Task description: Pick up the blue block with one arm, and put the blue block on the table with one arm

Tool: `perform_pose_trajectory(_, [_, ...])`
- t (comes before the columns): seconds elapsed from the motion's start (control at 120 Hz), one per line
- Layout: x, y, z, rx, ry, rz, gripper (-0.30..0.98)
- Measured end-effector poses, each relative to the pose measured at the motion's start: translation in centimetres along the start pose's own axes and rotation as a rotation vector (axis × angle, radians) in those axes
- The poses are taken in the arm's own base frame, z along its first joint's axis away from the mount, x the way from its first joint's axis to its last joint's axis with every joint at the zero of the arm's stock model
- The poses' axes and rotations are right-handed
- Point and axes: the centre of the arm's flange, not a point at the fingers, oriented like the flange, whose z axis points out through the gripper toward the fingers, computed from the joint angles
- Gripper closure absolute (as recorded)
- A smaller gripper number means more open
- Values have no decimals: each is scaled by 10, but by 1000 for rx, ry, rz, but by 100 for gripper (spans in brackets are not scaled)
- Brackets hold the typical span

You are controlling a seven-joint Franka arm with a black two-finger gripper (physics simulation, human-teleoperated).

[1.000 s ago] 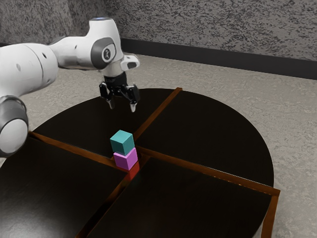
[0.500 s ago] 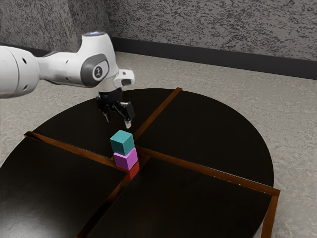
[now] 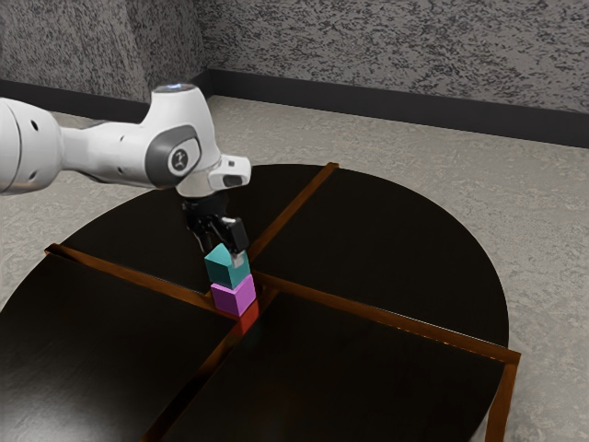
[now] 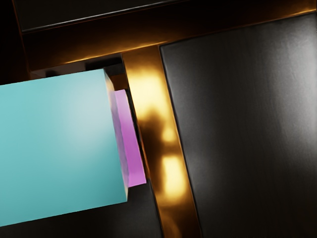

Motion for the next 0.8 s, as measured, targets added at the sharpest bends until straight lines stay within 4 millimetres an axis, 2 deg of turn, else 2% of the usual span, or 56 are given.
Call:
perform_pose_trajectory(0.192, [-1, 3, 8, -6, -1, 21, 0])
perform_pose_trajectory(0.417, [0, -24, 9, 19, 13, 5, 0])
perform_pose_trajectory(0.6, [14, -27, 9, 39, 42, 22, 0])
perform_pose_trajectory(0.8, [19, -28, 17, 43, 43, 37, 0])
